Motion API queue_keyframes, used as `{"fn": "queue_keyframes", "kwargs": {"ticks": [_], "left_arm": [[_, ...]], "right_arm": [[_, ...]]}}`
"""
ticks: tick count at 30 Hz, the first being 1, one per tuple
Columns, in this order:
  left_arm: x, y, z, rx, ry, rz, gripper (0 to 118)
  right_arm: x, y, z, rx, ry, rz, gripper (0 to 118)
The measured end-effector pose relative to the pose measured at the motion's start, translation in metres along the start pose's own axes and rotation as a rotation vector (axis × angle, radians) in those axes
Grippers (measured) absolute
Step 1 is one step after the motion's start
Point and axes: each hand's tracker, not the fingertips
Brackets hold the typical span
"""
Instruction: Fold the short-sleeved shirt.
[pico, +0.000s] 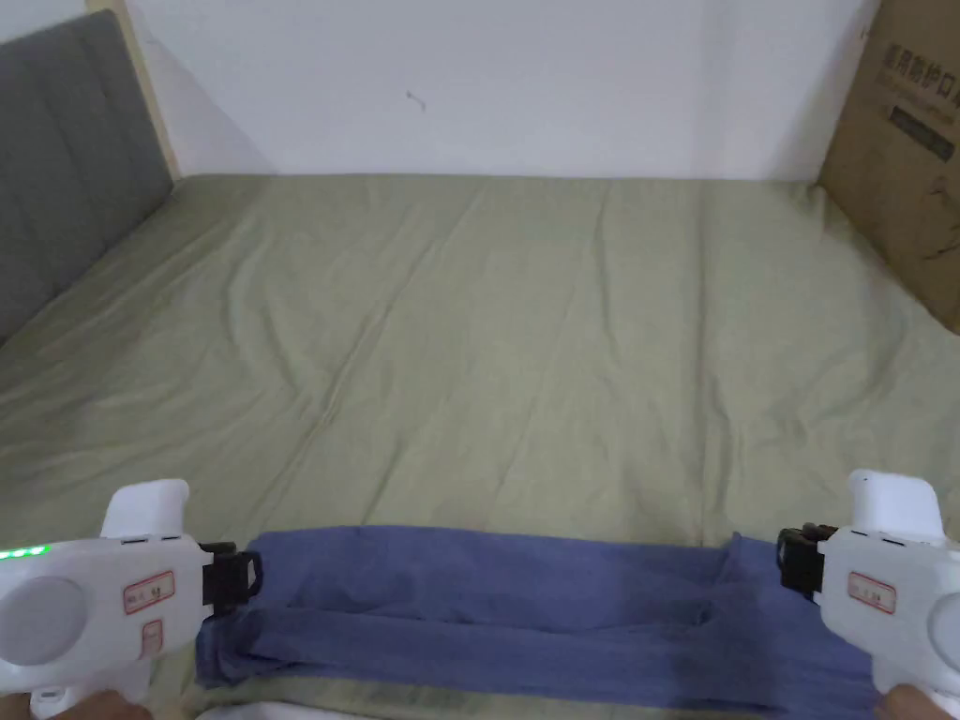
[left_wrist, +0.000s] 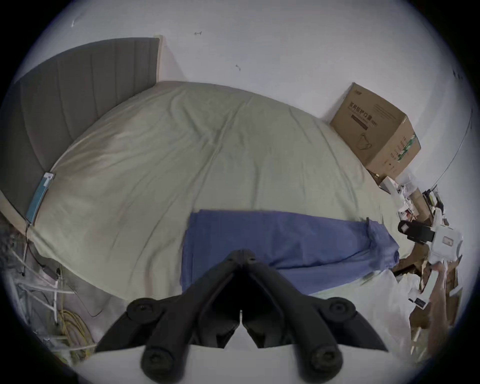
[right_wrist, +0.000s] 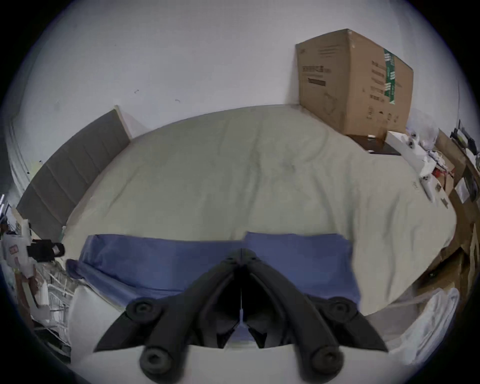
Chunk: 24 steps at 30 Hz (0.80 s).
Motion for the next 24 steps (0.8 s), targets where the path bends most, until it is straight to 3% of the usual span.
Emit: {"fn": "queue_keyframes", "kwargs": {"ticks": [3,4,5,7,8,9,15,22,23,24], "left_arm": [[-0.024,-0.006,0.005,0.019,-0.057,0.127,0],[-0.033,-0.008,0.005,0.028,-0.074,0.176,7],[-0.043,-0.009,0.006,0.016,-0.097,0.219,26],[-0.059,-0.012,0.003,-0.029,-0.125,0.282,84],[-0.066,-0.015,-0.002,-0.047,-0.129,0.298,98],[-0.074,-0.018,-0.008,-0.05,-0.138,0.321,105],[-0.096,-0.032,-0.051,-0.113,-0.256,0.509,105],[-0.097,-0.03,-0.083,-0.146,-0.306,0.5,106],[-0.1,-0.03,-0.085,-0.13,-0.33,0.559,104],[-0.101,-0.03,-0.085,-0.112,-0.334,0.582,95]], "right_arm": [[-0.031,-0.005,-0.009,-0.03,0.066,0.001,0],[-0.04,-0.007,-0.013,-0.031,0.064,0.017,0],[-0.051,-0.011,-0.015,-0.014,0.057,0.058,0],[-0.068,-0.016,-0.018,-0.015,0.062,0.109,0],[-0.074,-0.018,-0.02,-0.022,0.076,0.11,0],[-0.079,-0.019,-0.023,-0.039,0.103,0.111,0],[-0.098,-0.028,-0.03,-0.081,0.127,0.116,0],[-0.097,-0.025,-0.038,-0.127,0.128,0.105,0],[-0.096,-0.025,-0.039,-0.135,0.13,0.091,0],[-0.096,-0.025,-0.039,-0.14,0.136,0.081,0]]}}
